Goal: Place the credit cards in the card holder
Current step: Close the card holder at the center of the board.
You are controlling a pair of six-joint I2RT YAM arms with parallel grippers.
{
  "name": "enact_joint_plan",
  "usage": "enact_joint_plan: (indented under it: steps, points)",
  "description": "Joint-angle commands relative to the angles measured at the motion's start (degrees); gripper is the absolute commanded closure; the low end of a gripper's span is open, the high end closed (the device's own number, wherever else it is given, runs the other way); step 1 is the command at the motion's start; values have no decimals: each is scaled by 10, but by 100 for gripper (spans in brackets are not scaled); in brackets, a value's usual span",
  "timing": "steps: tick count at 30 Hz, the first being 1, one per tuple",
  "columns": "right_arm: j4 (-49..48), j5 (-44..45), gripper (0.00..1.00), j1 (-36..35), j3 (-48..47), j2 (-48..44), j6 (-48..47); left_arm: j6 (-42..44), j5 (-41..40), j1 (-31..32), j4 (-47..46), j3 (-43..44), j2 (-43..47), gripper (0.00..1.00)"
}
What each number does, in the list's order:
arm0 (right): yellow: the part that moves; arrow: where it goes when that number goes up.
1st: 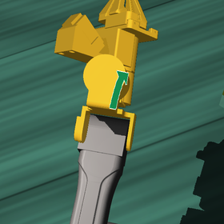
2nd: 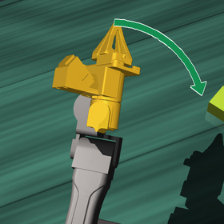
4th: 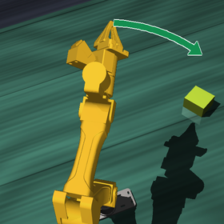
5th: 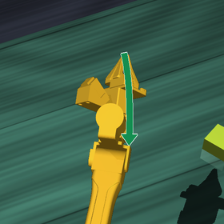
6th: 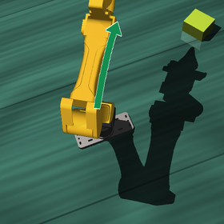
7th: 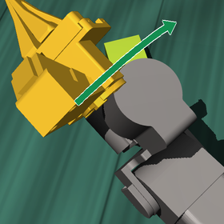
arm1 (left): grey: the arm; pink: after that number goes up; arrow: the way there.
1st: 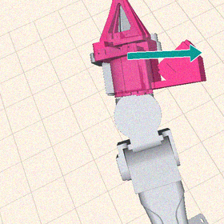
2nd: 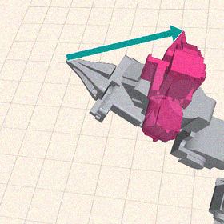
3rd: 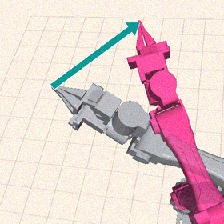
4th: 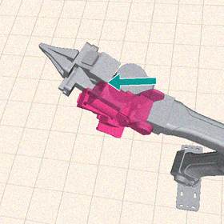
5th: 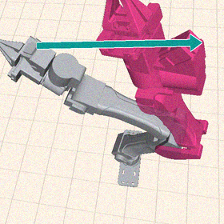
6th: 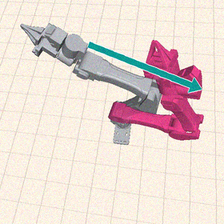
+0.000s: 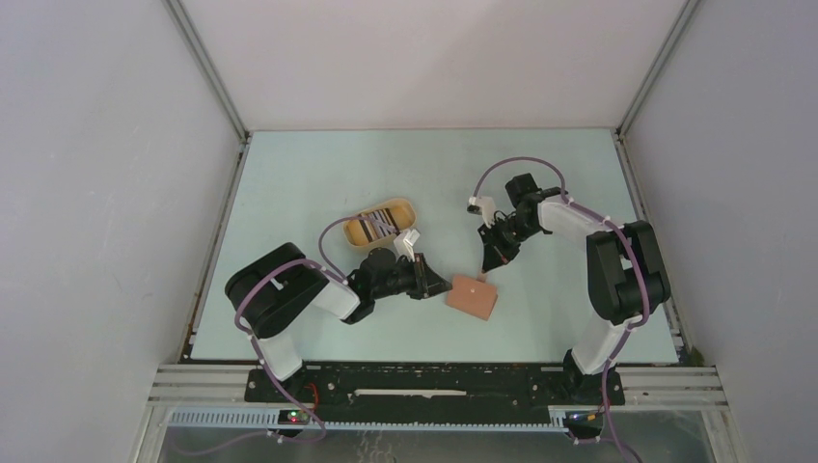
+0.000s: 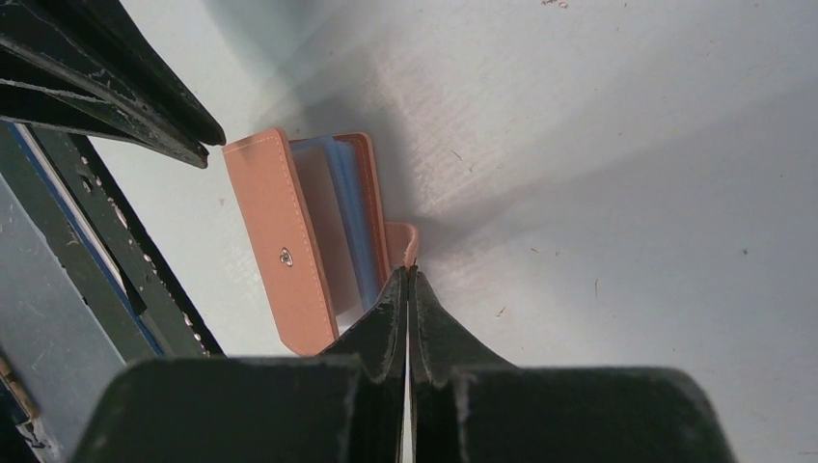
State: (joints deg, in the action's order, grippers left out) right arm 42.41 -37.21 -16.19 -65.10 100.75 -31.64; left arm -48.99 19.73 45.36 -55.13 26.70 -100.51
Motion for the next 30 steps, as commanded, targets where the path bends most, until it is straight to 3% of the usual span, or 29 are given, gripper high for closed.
enact_joint_plan:
  steps: [1,19,30]
  points:
    - [9,-15,100,2,-18,0,-10,14,3,3,-12,20,-3,85]
    - [32,-34,100,-22,-18,-44,-50,28,-8,17,30,54,-13,81]
    - [20,-21,100,-37,-4,-65,-58,42,-30,25,124,90,-23,89]
